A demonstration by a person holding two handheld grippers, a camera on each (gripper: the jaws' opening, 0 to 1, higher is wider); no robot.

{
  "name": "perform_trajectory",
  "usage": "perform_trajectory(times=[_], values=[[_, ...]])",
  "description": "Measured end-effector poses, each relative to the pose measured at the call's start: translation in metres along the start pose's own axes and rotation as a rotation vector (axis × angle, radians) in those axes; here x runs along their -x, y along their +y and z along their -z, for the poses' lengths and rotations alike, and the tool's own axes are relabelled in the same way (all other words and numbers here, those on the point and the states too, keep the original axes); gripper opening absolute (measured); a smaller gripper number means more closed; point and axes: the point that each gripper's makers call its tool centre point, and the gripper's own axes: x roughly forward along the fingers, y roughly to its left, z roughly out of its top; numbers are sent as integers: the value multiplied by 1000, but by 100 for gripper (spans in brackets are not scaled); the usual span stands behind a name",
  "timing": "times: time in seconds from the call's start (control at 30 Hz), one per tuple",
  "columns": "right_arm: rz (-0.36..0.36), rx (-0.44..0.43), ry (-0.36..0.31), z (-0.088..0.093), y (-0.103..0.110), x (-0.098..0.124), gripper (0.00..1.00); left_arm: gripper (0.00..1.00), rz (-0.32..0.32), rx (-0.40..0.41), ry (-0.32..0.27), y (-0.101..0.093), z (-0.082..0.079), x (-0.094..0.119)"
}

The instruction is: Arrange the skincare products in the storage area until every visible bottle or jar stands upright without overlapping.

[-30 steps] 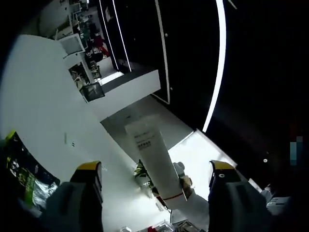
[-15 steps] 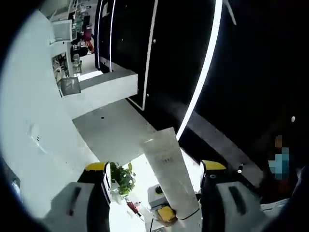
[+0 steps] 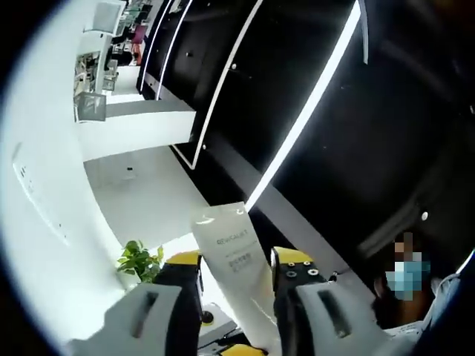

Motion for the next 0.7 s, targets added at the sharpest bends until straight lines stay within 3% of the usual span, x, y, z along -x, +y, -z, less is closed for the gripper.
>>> perform_trajectory(times=[0.17,0.27,0.63,0.7], values=[[-61,-69,-57,-6,6,0,22,24,-18,42,-38,3,-2,1],[-74,-79,-68,1,7,-2,22,20,-7,98,-71,3,-4,2],[-142,-188,-142,-4,14,1,24,11,-25,99,-148,2,-12,3],[-166,-219,-184,-11,17,5,28,10,-29,92,-160,-2,-16,1]])
